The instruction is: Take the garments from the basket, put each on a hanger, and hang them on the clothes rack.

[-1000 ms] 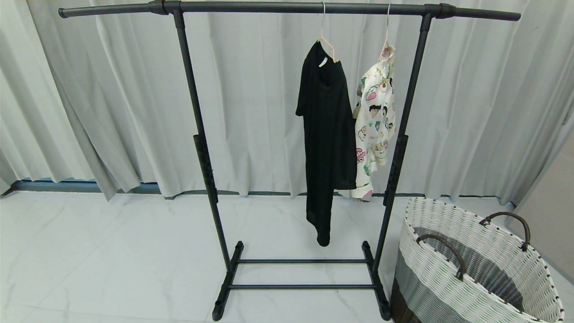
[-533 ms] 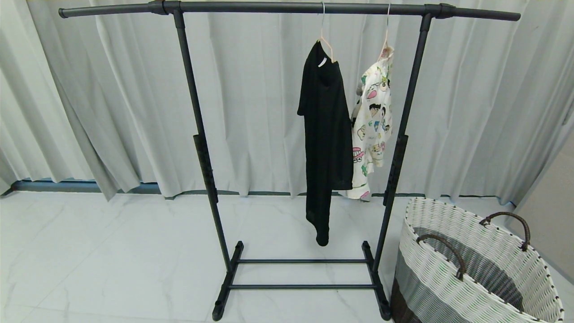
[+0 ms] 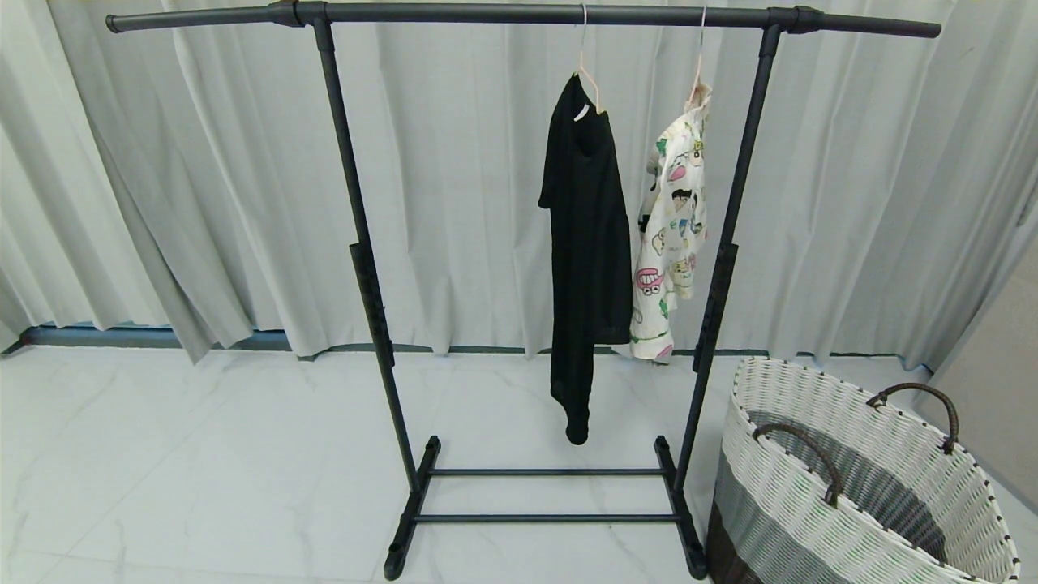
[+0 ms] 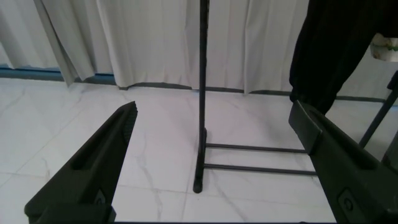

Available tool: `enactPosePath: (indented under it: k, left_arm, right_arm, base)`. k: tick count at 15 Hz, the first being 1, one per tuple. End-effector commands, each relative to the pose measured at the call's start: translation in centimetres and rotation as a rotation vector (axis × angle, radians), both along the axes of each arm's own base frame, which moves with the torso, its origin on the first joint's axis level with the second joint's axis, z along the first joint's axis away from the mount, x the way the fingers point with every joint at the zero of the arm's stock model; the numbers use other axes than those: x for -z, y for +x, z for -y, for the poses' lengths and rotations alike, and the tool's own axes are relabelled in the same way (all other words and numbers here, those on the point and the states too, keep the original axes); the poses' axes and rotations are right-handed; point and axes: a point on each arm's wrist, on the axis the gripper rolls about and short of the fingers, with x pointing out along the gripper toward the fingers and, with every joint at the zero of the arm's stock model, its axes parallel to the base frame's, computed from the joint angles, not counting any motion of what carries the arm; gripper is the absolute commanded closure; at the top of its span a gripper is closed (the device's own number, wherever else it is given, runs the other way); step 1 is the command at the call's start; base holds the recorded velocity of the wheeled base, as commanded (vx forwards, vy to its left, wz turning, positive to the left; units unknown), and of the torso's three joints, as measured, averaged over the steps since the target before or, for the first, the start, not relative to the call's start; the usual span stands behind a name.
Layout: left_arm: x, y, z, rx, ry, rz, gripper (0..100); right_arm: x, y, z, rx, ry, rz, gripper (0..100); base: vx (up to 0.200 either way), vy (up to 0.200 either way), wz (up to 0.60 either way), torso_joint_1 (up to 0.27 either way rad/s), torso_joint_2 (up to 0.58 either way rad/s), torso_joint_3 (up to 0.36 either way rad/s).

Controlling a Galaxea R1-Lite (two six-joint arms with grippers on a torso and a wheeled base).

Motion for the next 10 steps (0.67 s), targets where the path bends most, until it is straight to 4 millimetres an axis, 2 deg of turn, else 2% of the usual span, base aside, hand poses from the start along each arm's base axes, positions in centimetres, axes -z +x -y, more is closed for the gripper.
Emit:
enactPosePath:
  k: [1, 10]
  left_arm:
    - [0.05, -0.05, 0.0, -0.002, 0.0, 0.006, 0]
    - [0.05, -0.05, 0.0, -0.002, -0.003, 0.006, 0]
  right_arm:
    - [0.0, 0.0, 0.0, 0.0, 0.0, 0.0, 0]
    - [0.0, 0.0, 0.0, 0.001, 0.0, 0.0, 0]
  base:
    - [0.0, 0.0, 0.0, 0.0, 0.0, 0.0]
    - [0.0, 0.0, 0.0, 0.0, 0.0, 0.0]
